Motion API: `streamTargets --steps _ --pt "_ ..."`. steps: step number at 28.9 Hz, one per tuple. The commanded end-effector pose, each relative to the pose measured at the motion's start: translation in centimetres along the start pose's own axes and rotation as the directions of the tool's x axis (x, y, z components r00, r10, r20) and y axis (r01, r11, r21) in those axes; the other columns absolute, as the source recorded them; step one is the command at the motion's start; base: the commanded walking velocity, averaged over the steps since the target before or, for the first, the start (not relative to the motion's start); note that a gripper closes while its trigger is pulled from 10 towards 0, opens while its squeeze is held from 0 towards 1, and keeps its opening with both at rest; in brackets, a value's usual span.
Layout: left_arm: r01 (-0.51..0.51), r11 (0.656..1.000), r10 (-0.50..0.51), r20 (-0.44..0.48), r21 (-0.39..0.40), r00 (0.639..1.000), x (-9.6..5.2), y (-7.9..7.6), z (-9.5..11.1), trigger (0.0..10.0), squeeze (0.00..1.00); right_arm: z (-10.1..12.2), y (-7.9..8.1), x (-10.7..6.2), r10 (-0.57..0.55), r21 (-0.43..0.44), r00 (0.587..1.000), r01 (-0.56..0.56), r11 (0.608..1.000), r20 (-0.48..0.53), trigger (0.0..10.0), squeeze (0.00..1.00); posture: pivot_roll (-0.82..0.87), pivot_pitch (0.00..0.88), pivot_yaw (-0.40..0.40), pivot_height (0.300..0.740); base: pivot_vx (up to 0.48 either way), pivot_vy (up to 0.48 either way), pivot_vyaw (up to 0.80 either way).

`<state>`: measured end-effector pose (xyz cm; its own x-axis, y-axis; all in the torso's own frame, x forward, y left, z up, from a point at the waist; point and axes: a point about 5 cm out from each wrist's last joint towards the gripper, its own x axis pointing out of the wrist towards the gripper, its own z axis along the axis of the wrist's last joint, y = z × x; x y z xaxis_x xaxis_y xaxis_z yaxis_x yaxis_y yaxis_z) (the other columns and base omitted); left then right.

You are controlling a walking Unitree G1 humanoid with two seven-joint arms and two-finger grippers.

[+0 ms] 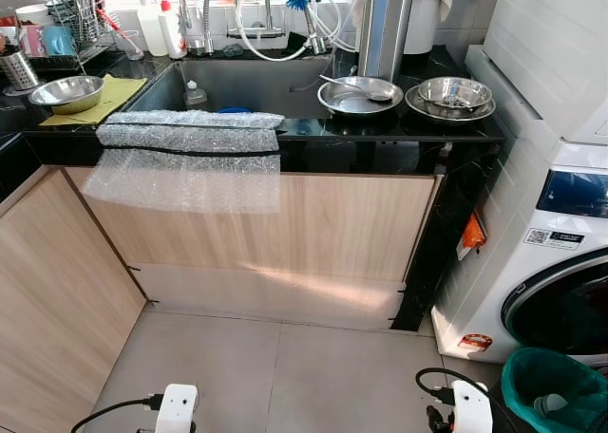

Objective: Kitchen organization

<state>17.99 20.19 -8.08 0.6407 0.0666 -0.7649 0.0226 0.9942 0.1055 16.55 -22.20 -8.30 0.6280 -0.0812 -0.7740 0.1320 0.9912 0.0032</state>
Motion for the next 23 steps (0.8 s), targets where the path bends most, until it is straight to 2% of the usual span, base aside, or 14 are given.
streamTargets --steps 1,23 --pt "-0.005 1.000 0.005 -0.003 0.022 1.000 0.01 0.19 0.02 10.0 0.00 -0.03 0.32 0.07 0.007 -0.005 1.000 -0.007 1.000 -0.010 10.0 0.00 -0.05 0.000 0.035 0.740 0.000 0.000 0.00" --pt "-0.005 1.000 0.005 -0.003 0.022 1.000 0.01 0.19 0.02 10.0 0.00 -0.03 0.32 0.07 0.007 -0.005 1.000 -0.007 1.000 -0.010 10.0 0.00 -0.05 0.000 0.035 0.740 0.000 0.000 0.00"
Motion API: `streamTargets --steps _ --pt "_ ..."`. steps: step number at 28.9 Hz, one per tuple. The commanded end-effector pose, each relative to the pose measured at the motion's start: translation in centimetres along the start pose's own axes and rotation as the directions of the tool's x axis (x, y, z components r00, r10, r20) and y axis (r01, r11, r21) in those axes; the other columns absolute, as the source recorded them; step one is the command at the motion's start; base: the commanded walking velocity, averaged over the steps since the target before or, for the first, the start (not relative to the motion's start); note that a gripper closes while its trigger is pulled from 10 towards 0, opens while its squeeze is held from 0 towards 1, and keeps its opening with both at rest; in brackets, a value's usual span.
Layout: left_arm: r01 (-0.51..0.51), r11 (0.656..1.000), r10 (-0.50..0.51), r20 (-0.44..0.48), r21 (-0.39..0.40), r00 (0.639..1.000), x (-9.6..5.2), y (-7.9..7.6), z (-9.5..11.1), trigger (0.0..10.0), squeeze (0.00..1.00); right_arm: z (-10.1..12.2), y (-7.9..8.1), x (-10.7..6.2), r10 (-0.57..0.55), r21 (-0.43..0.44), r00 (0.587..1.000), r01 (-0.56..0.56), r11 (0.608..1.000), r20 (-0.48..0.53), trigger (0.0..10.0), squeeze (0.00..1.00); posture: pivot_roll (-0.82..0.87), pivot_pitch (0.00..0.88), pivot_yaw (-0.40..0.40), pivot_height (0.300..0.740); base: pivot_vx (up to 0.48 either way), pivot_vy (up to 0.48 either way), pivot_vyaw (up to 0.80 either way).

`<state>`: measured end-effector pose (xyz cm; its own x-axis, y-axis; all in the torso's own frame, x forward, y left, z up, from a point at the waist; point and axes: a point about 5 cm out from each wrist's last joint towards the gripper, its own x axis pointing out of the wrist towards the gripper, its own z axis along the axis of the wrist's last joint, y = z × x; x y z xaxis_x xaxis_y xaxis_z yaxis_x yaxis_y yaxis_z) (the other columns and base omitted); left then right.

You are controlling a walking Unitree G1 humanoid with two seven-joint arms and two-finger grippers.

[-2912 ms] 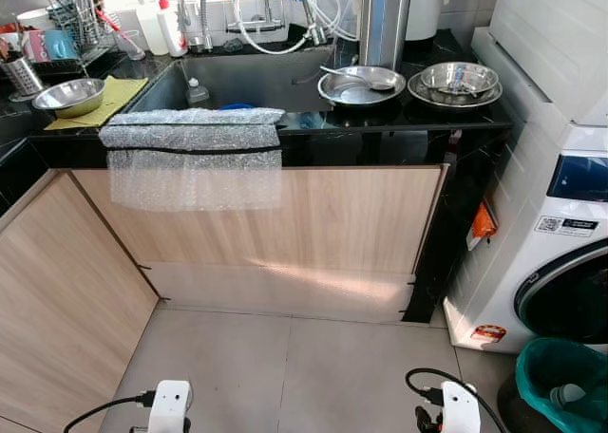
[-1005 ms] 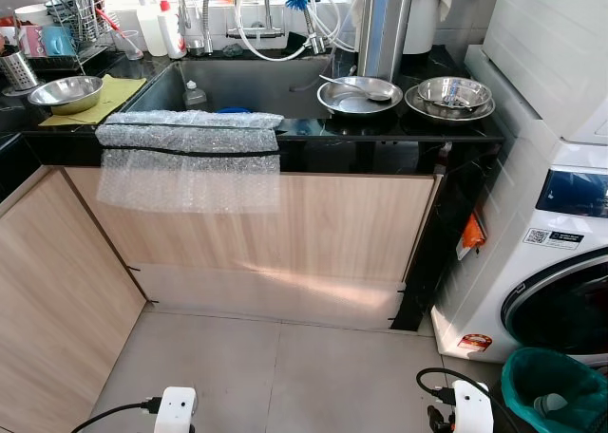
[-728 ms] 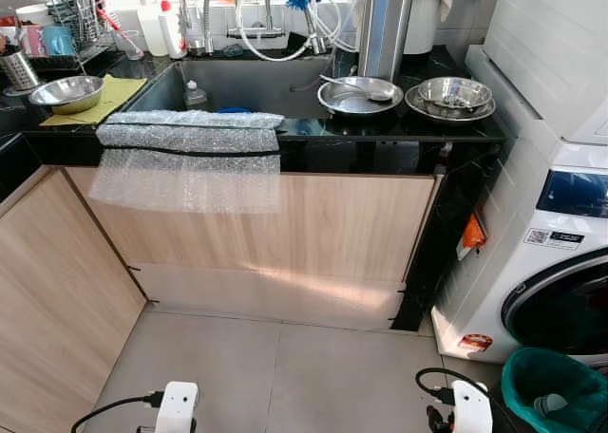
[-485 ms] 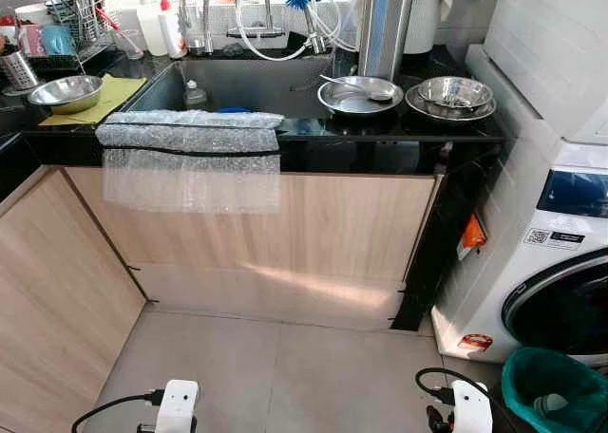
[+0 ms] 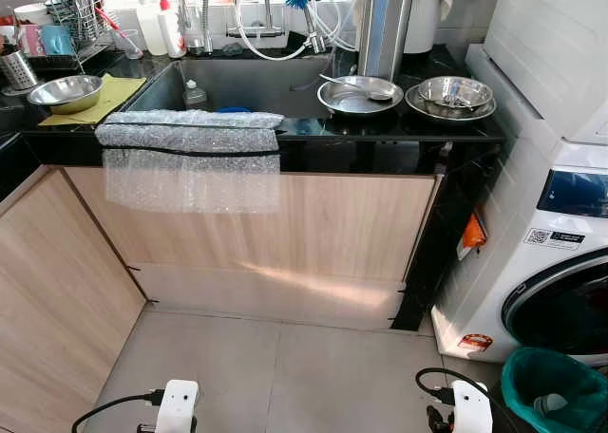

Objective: Kitchen organization

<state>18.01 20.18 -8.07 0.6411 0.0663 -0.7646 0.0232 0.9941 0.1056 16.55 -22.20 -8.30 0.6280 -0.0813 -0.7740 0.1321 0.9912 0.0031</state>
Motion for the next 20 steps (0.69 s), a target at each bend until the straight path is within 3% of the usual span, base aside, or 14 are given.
streamTargets --steps 1,6,7,20 --pt "-0.006 1.000 0.006 -0.003 0.022 1.000 0.0 0.2 0.0 10.0 0.00 0.0 0.3 0.1 0.007 -0.005 1.000 -0.007 1.000 -0.010 10.0 0.00 -0.05 0.000 0.035 0.740 0.000 0.000 0.00" --pt "-0.006 1.000 0.006 -0.003 0.022 1.000 0.0 0.2 0.0 10.0 0.00 0.0 0.3 0.1 0.007 -0.005 1.000 -0.007 1.000 -0.010 10.0 0.00 -0.05 0.000 0.035 0.740 0.000 0.000 0.00" --pt "-0.004 1.000 0.004 -0.002 0.017 1.000 0.0 0.2 0.1 10.0 0.00 -0.1 0.8 0.1 0.015 -0.010 1.000 -0.015 1.000 -0.015 10.0 0.00 -0.06 0.048 0.057 0.740 0.000 0.000 0.00" --pt "0.000 1.000 0.000 -0.002 0.008 1.000 0.1 0.0 0.3 10.0 0.00 -0.1 1.4 0.2 0.026 -0.002 1.000 -0.026 1.000 -0.017 10.0 0.00 -0.05 0.049 0.057 0.740 0.000 0.000 0.00"
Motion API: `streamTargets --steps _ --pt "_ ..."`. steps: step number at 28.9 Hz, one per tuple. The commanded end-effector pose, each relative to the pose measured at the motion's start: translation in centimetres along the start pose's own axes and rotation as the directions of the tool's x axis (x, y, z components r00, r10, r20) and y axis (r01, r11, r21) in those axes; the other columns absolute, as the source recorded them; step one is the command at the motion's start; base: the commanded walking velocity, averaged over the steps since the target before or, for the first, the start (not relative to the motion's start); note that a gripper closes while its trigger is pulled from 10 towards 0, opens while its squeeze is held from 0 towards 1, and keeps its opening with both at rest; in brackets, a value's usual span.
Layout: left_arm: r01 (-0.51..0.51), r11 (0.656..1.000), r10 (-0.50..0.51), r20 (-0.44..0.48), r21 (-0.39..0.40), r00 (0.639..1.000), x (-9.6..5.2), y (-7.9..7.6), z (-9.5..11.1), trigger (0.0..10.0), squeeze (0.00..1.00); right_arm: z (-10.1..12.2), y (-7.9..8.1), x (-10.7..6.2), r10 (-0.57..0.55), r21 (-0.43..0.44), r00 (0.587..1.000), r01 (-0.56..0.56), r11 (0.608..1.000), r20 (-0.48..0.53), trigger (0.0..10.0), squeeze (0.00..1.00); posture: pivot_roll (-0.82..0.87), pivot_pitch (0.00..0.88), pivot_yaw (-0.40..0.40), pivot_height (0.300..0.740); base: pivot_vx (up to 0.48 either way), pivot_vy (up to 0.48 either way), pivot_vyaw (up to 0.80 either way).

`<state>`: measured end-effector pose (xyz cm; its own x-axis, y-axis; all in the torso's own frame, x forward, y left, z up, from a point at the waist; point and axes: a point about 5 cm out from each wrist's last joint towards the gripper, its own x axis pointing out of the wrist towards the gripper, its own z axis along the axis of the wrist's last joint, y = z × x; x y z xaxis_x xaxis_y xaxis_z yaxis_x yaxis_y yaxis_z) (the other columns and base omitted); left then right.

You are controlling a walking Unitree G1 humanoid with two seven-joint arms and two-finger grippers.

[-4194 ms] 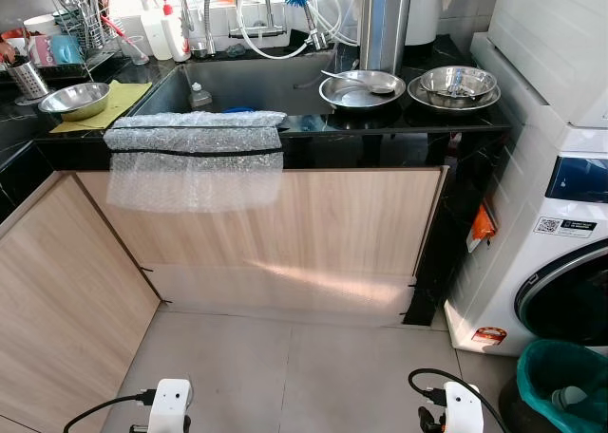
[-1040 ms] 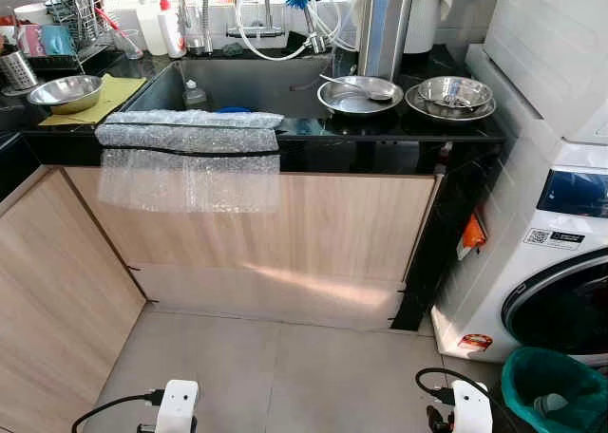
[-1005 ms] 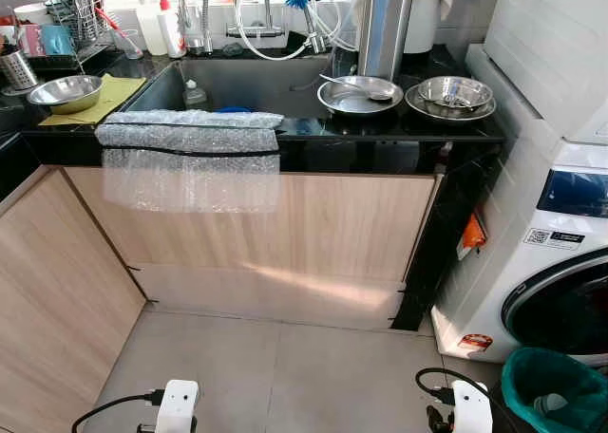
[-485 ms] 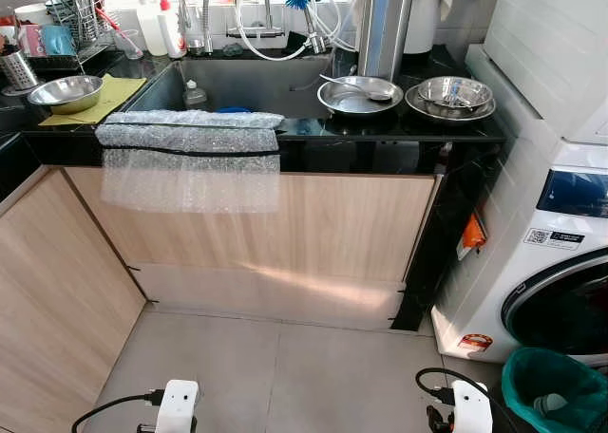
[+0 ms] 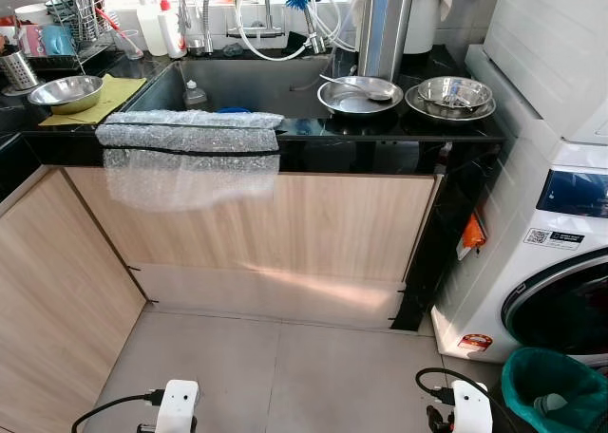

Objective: Kitchen organization

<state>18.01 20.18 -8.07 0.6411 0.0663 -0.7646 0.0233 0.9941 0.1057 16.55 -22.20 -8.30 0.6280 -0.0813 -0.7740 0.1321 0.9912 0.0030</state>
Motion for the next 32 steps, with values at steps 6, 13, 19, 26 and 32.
streamTargets --steps 6,13,19,26,32 --pt "0.002 1.000 -0.002 0.002 0.007 1.000 0.13 -0.08 0.36 10.0 0.00 -0.10 1.42 0.21 0.028 -0.004 0.999 -0.028 1.000 -0.016 10.0 0.00 -0.05 0.048 0.057 0.740 0.000 0.000 0.00" --pt "0.004 1.000 -0.004 0.010 0.008 1.000 0.17 -0.18 0.56 10.0 0.00 -0.12 1.46 0.21 0.029 -0.007 0.999 -0.029 1.000 -0.016 10.0 0.00 -0.05 0.043 0.056 0.740 0.000 0.000 0.00" --pt "0.005 1.000 -0.005 0.012 0.009 1.000 0.18 -0.25 0.61 10.0 0.00 -0.14 1.45 0.21 0.028 -0.008 0.999 -0.028 1.000 -0.016 10.0 0.00 -0.05 0.042 0.054 0.740 0.000 0.000 0.00" --pt "0.010 1.000 -0.011 0.027 0.006 1.000 0.26 -0.62 0.93 10.0 0.00 -0.14 1.37 0.19 0.029 -0.014 0.999 -0.029 0.999 -0.016 10.0 0.00 -0.05 0.035 0.052 0.740 0.000 0.000 0.00" --pt "0.011 1.000 -0.011 0.032 0.005 0.999 0.28 -0.67 1.05 10.0 0.00 -0.19 1.40 0.18 0.030 -0.015 0.999 -0.030 0.999 -0.017 10.0 0.00 -0.05 0.035 0.052 0.740 0.000 0.000 0.00"
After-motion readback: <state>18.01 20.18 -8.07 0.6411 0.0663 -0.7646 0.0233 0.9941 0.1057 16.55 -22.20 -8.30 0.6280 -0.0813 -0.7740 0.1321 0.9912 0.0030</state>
